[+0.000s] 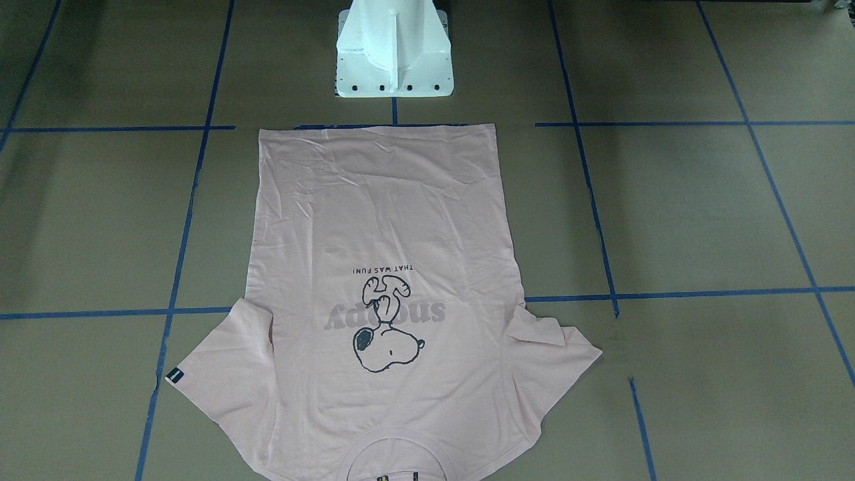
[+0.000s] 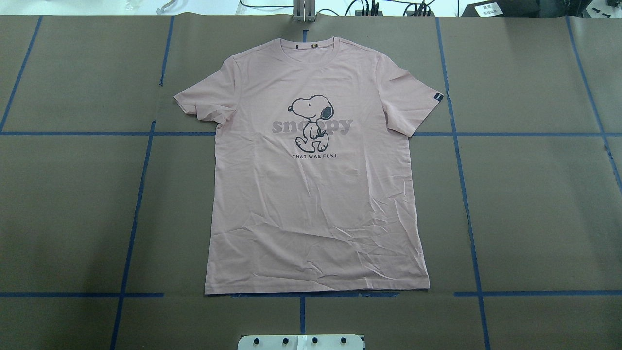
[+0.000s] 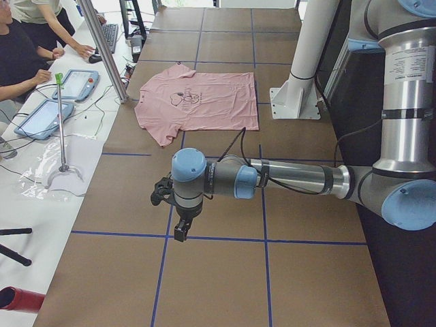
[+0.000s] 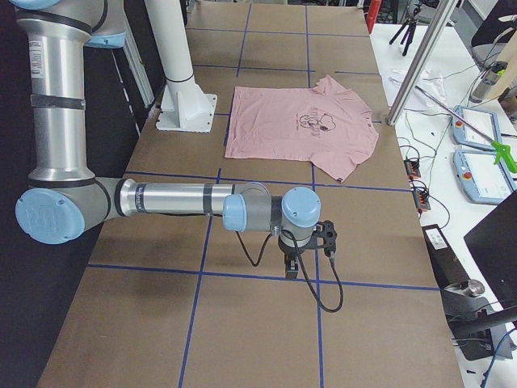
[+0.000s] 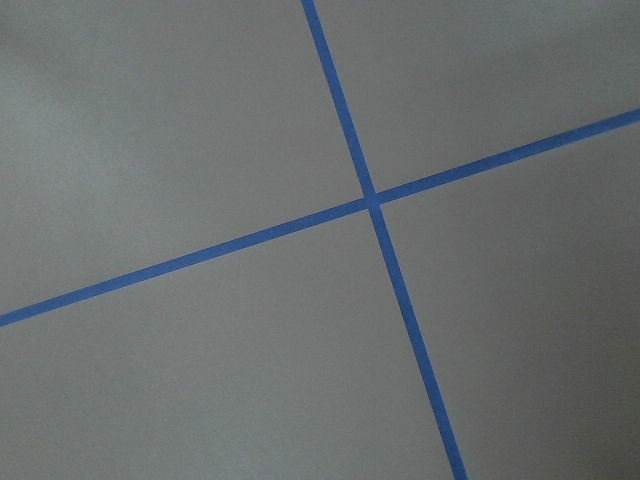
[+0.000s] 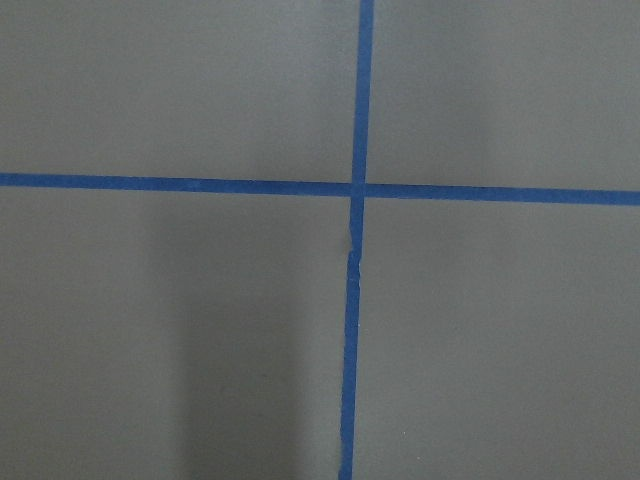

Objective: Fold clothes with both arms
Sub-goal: 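Move the right gripper toward the sleeve nearest it on the pink shirt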

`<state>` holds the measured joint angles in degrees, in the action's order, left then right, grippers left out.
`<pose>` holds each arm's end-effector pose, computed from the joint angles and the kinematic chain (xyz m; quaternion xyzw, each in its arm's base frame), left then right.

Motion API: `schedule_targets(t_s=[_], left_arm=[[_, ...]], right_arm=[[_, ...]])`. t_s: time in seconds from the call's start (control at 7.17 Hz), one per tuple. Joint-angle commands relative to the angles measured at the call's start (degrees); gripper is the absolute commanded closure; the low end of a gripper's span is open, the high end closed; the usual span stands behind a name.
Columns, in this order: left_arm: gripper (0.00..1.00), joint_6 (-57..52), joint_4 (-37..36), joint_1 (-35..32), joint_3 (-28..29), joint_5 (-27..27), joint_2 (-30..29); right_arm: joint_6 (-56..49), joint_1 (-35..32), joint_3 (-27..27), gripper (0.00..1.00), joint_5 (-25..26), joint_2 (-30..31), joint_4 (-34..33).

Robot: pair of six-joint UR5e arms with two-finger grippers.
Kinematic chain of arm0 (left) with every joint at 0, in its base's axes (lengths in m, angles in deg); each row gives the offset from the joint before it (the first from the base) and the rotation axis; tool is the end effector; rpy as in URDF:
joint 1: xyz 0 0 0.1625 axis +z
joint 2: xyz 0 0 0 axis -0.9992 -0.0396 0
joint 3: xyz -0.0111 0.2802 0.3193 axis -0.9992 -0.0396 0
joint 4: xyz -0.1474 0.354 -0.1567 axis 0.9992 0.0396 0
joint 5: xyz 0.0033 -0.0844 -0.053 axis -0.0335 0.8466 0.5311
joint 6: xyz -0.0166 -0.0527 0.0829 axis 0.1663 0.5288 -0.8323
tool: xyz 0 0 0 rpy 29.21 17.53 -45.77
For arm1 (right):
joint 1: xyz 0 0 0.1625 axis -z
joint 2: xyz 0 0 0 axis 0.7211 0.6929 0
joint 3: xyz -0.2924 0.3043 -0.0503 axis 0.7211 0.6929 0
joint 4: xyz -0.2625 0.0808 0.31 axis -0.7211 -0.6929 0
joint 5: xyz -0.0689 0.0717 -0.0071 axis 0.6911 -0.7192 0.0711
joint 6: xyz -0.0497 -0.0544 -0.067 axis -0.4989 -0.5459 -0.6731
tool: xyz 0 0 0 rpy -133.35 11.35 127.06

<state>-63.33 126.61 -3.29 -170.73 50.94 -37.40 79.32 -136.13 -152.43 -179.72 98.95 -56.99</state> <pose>-0.0774 -0.4689 0.6189 0.0997 0.3326 0.1246 0.9295 0.0600 -0.4764 0.6452 0.0072 -0.4010 -0.0082 0.9160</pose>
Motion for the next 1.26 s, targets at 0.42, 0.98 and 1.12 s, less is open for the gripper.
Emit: schedule_targets(t_s=[0.42,0.98,1.12], left_arm=[[0.00,0.44,0.39,-0.04,-2.17,0.36,-2.99],[0.00,7.78,14.25,3.99,-2.08,0.54,-7.94],[0.00,9.65,17.32,4.44,-1.56,0.46,-9.16]], right_arm=[[0.33,-0.28,-0.04,0.00,-0.44,-3.80,0.24],[10.18,11.99,14.93,0.00,-0.27,-20.21,16.25],[20.00,16.20,19.26,0.00,0.08,-24.96,21.28]])
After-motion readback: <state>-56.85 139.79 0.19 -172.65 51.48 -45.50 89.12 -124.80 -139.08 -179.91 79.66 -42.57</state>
